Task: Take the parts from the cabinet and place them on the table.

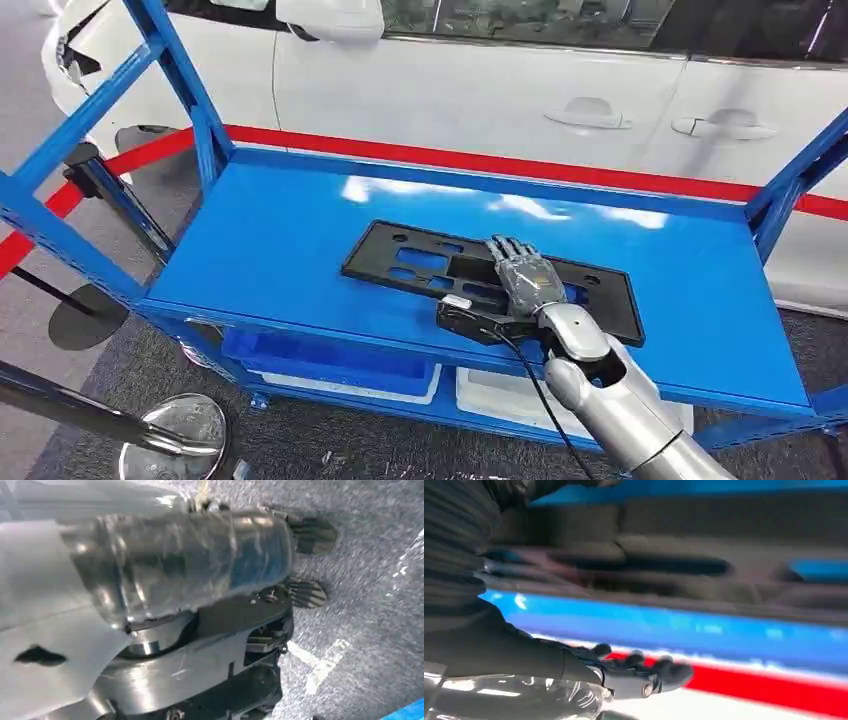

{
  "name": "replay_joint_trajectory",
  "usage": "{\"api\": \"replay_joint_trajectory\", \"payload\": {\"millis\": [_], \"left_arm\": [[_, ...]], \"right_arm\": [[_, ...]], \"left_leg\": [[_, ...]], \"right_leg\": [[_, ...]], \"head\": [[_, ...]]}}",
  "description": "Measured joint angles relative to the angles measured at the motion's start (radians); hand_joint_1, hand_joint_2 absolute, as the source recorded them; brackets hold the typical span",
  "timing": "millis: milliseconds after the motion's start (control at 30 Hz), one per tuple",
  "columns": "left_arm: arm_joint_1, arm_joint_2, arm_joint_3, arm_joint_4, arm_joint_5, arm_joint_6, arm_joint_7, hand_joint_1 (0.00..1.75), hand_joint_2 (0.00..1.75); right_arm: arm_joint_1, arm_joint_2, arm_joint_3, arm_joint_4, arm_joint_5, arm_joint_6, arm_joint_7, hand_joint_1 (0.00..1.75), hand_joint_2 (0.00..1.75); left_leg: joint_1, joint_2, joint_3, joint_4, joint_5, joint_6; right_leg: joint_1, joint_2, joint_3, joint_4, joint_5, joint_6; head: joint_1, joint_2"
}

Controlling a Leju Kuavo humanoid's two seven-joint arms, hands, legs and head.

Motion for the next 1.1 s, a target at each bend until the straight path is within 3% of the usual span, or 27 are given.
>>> {"api": "replay_joint_trajectory", "payload": {"millis": [67,100,200,233,267,300,333,367,400,433,500,533,567,600,633,767,867,933,1033,1100], "left_arm": [[0.001,0.001,0.0,0.0,0.003,0.0,0.002,0.0,0.0],[0.0,0.001,0.0,0.0,0.005,0.0,0.002,0.0,0.0],[0.0,0.001,0.0,0.0,0.005,0.0,0.002,0.0,0.0],[0.002,0.0,0.0,0.0,0.005,0.0,0.002,0.0,0.0],[0.005,0.0,0.0,0.0,0.005,0.0,0.002,0.0,0.0],[0.006,0.0,0.0,0.0,0.005,0.0,0.002,0.0,0.0],[0.006,0.001,0.0,0.0,0.005,0.0,0.002,0.0,0.0],[0.006,0.001,0.0,0.0,0.005,0.0,0.002,0.0,0.0],[0.005,0.003,0.0,0.0,0.005,0.0,0.002,0.0,0.0],[0.004,0.004,0.0,0.0,0.005,0.0,0.002,0.0,0.0],[0.001,0.004,0.0,0.0,0.004,0.0,0.002,0.0,0.0],[0.004,0.004,0.001,0.0,0.003,0.0,0.002,0.0,0.0],[0.005,0.004,0.001,0.0,0.002,-0.001,0.002,0.0,0.0],[0.005,0.004,0.001,0.0,-0.002,-0.003,0.003,0.0,0.0],[0.004,0.004,0.001,0.0,-0.006,-0.006,0.003,0.0,1.75],[0.003,0.019,0.0,0.0,-0.063,-0.071,0.013,0.0,1.75],[0.003,0.083,-0.035,-0.001,-0.254,-0.292,-0.017,0.0,1.75],[-0.004,0.127,-0.07,-0.001,-0.379,-0.396,-0.06,0.0,1.75],[-0.014,0.159,-0.108,-0.001,-0.454,-0.411,-0.083,0.0,1.75],[-0.011,0.173,-0.124,-0.001,-0.487,-0.41,-0.088,0.0,1.75]], "right_arm": [[-0.009,0.0,0.01,0.004,-0.011,0.01,0.008,1.75,1.75],[-0.017,0.0,0.013,0.006,-0.015,0.011,0.011,1.75,1.75],[-0.025,0.0,0.038,0.012,-0.024,0.022,0.014,1.75,1.75],[-0.025,0.0,0.042,0.014,-0.027,0.023,0.015,1.75,1.75],[-0.026,0.0,0.05,0.016,-0.029,0.023,0.015,1.75,1.75],[-0.027,0.0,0.056,0.016,-0.029,0.023,0.015,1.75,1.75],[-0.029,0.0,0.063,0.016,-0.03,0.023,0.015,1.75,1.75],[-0.03,0.0,0.066,0.016,-0.03,0.023,0.015,1.75,1.75],[-0.032,0.0,0.069,0.017,-0.031,0.023,0.016,1.75,1.75],[-0.04,0.0,0.074,0.019,-0.034,0.023,0.018,1.75,1.75],[-0.046,0.0,0.087,0.02,-0.046,0.021,0.025,1.75,1.75],[-0.049,0.0,0.09,0.02,-0.055,0.018,0.026,1.75,1.75],[-0.051,-0.001,0.092,0.02,-0.06,0.016,0.026,1.75,1.75],[-0.054,-0.001,0.095,0.019,-0.066,0.012,0.026,1.75,1.75],[-0.056,-0.001,0.096,0.017,-0.073,0.009,0.026,1.75,1.75],[-0.058,-0.001,0.109,-0.004,-0.1,-0.003,0.013,1.75,1.75],[-0.091,0.049,0.136,0.003,-0.134,-0.035,-0.121,1.75,1.75],[-0.139,0.16,0.187,0.055,-0.175,-0.099,-0.243,1.75,1.75],[-0.193,0.297,0.259,0.135,-0.231,-0.172,-0.333,1.75,1.75],[-0.214,0.358,0.286,0.162,-0.265,-0.201,-0.356,1.75,1.75]], "left_leg": [[0.0,0.002,0.001,0.011,-0.013,-0.013],[0.0,0.002,-0.017,0.057,-0.031,-0.018],[0.003,0.002,-0.156,0.289,-0.113,-0.027],[0.003,0.002,-0.19,0.327,-0.108,-0.027],[0.003,0.002,-0.194,0.31,-0.075,-0.024],[0.003,0.002,-0.18,0.264,-0.034,-0.021],[0.001,0.002,-0.136,0.157,0.04,-0.013],[-0.001,0.002,-0.098,0.062,0.094,-0.005],[-0.006,0.0,-0.08,0.03,0.085,0.004],[-0.012,0.0,-0.07,0.009,0.083,0.007],[-0.015,0.002,-0.07,0.003,0.073,0.012],[-0.012,0.002,-0.067,-0.003,0.076,0.011],[-0.007,0.004,-0.066,-0.005,0.077,-0.003],[-0.008,0.003,-0.066,-0.006,0.077,-0.002],[-0.008,0.002,-0.066,-0.005,0.076,-0.001],[-0.009,0.002,-0.066,-0.005,0.072,0.006],[-0.009,0.003,-0.066,-0.006,0.071,0.007],[-0.009,0.009,-0.063,-0.006,0.07,0.006],[-0.005,0.006,-0.062,-0.006,0.075,0.004],[-0.003,-0.002,-0.062,-0.009,0.077,0.002]], "right_leg": [[-0.011,0.0,0.019,-0.012,-0.002,-0.011],[-0.012,-0.001,0.027,-0.015,-0.006,-0.017],[-0.008,-0.002,0.038,-0.015,-0.019,-0.025],[-0.007,-0.001,0.043,-0.014,-0.024,-0.025],[-0.006,0.001,0.051,-0.014,-0.029,-0.025],[-0.005,0.003,0.059,-0.014,-0.034,-0.025],[-0.004,0.004,0.075,-0.014,-0.043,-0.024],[-0.003,0.004,0.086,-0.015,-0.051,-0.023],[-0.004,0.003,0.088,-0.019,-0.056,-0.02],[0.001,0.005,0.087,-0.017,-0.058,-0.016],[-0.003,0.006,0.084,-0.022,-0.057,-0.007],[-0.001,0.006,0.086,-0.02,-0.058,-0.007],[0.004,0.005,0.085,-0.018,-0.052,-0.016],[0.001,0.004,0.087,-0.021,-0.054,-0.015],[0.003,0.004,0.09,-0.026,-0.055,-0.015],[0.003,0.003,0.096,-0.035,-0.056,-0.014],[0.006,0.005,0.095,-0.035,-0.056,-0.013],[0.007,0.01,0.094,-0.035,-0.054,-0.009],[0.007,0.004,0.096,-0.035,-0.054,-0.009],[0.009,-0.006,0.095,-0.035,-0.055,-0.01]], "head": [[-0.001,0.0],[-0.005,0.0],[-0.007,0.0],[-0.007,0.0],[-0.008,0.0],[-0.008,0.0],[-0.007,0.0],[-0.008,0.0],[-0.004,0.0],[-0.005,0.0],[-0.005,0.0],[-0.007,0.0],[-0.004,0.0],[-0.003,0.0],[-0.004,0.0],[-0.004,0.0],[-0.003,0.0],[-0.005,0.0],[-0.005,0.0],[-0.005,0.0]]}}
